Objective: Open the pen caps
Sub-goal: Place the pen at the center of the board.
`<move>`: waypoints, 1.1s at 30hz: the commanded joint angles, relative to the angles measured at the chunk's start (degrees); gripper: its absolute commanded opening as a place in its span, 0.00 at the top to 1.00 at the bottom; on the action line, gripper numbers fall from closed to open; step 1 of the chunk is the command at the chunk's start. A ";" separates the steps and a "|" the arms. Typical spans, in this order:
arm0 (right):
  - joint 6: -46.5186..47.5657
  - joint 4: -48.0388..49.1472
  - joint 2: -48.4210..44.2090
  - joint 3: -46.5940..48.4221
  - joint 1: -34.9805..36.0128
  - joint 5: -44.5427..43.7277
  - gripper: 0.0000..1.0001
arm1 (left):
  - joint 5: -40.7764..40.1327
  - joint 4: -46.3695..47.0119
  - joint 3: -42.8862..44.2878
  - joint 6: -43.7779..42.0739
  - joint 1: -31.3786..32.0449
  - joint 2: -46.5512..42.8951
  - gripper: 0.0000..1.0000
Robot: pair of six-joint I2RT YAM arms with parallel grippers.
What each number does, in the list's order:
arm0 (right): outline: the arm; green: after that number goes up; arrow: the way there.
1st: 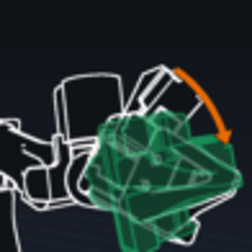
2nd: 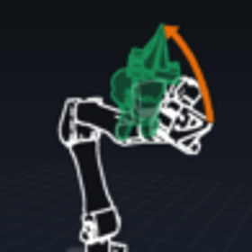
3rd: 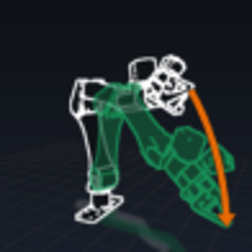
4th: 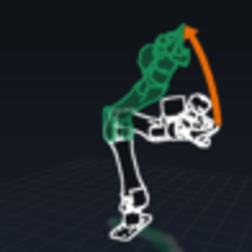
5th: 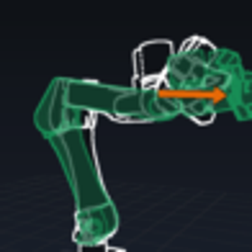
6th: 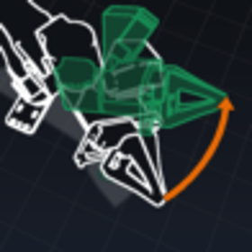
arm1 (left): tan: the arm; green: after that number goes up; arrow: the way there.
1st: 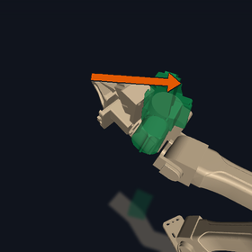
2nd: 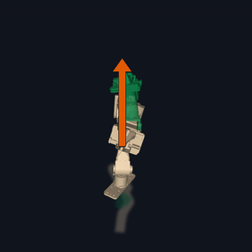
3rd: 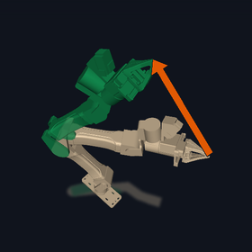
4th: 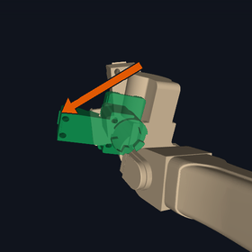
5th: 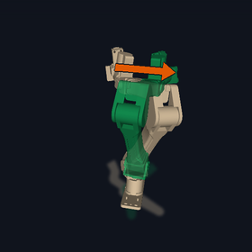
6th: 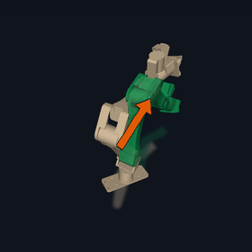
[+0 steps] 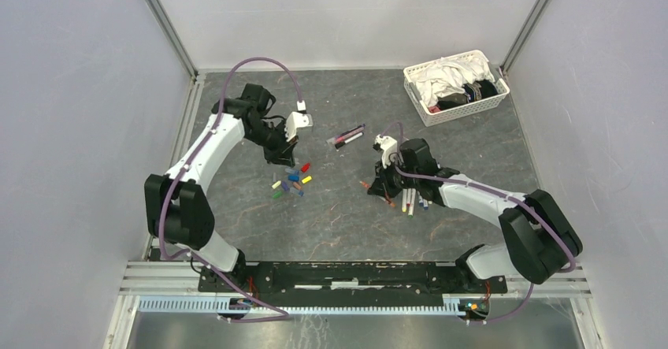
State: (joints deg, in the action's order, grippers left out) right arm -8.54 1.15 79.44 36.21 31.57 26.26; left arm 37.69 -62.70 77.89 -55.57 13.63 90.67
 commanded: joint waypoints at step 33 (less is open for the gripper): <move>-19.58 4.08 0.97 -8.07 5.13 -45.17 0.70 | -13.77 38.27 -16.54 27.91 0.08 5.28 0.53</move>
State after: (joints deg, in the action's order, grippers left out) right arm -27.09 8.67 81.78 29.23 36.56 -16.40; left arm 20.38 -22.20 59.90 -30.20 13.63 100.40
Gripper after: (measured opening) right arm 0.302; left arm 0.460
